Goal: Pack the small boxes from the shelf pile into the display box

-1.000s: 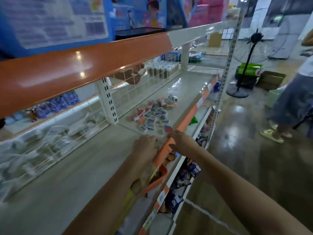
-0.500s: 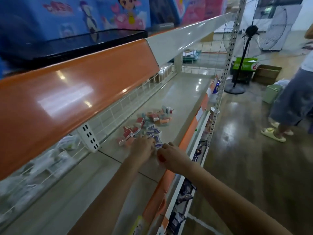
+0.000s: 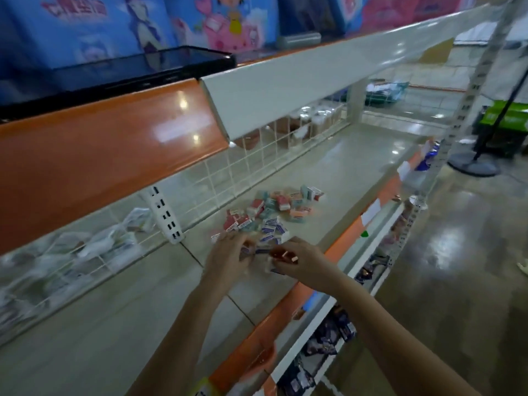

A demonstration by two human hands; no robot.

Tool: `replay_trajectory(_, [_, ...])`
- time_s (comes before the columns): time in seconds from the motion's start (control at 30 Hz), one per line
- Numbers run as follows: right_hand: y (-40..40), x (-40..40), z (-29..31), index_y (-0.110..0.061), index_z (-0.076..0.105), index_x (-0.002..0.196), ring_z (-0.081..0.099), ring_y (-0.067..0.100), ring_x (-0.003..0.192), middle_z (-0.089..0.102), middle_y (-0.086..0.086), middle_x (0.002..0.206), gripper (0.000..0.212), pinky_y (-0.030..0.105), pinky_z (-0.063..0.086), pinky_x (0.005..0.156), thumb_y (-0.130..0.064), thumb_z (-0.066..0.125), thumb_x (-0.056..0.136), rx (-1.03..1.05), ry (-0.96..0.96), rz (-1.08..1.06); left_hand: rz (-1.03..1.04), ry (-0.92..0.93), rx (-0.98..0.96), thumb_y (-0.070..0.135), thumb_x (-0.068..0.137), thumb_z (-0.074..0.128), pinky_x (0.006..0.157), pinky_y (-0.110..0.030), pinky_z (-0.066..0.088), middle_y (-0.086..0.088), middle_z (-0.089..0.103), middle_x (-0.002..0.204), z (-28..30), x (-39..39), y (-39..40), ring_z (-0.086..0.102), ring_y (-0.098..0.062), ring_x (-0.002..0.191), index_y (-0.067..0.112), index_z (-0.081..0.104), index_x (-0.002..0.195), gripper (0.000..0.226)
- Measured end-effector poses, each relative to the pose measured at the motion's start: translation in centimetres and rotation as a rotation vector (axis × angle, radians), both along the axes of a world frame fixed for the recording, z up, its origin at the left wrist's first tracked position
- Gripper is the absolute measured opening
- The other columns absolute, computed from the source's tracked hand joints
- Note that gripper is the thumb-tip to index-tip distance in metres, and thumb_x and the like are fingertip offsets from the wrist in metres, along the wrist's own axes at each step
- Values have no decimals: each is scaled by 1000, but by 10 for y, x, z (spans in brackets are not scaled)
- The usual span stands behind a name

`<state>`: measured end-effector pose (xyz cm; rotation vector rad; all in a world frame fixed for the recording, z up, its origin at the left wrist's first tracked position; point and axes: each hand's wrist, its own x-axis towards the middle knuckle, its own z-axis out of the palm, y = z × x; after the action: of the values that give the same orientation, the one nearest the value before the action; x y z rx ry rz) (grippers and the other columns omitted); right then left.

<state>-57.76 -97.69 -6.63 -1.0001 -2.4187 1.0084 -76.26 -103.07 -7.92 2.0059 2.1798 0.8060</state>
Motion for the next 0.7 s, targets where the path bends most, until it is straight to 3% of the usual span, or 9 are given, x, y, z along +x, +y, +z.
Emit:
replay_trajectory(0.13, [4, -8, -3, -31, 64, 91, 58, -8, 64, 62, -17, 77, 7, 10, 44, 59, -35, 58, 91, -164, 94, 79, 203, -86, 75, 16, 80, 71, 64, -18, 33, 20, 53, 87, 6, -5, -41, 45, -9, 80, 26, 60, 118, 41])
replay_trajectory(0.33, [-23, -40, -7, -24, 64, 81, 60, 1, 54, 63, -9, 58, 15, 16, 47, 55, -23, 55, 94, -343, 153, 228, 442, -141, 32, 22, 85, 66, 63, -7, 33, 27, 54, 91, 4, -11, -122, 43, 1, 76, 36, 62, 99, 20])
replay_trajectory(0.57, [-109, -100, 1, 0, 63, 105, 64, 10, 60, 65, 5, 78, 18, 18, 49, 51, -12, 55, 93, -552, 135, 493, 656, -85, 97, 17, 82, 69, 68, -5, 35, 24, 56, 91, 14, -14, -246, 45, -4, 74, 28, 65, 99, 21])
replay_trajectory(0.7, [-180, -133, 5, -6, 63, 105, 65, 14, 66, 67, 5, 82, 16, 20, 50, 54, -13, 56, 93, -589, 84, 638, 788, -72, 145, 12, 78, 71, 67, -4, 34, 24, 57, 89, 17, -16, -326, 45, -4, 72, 25, 67, 97, 23])
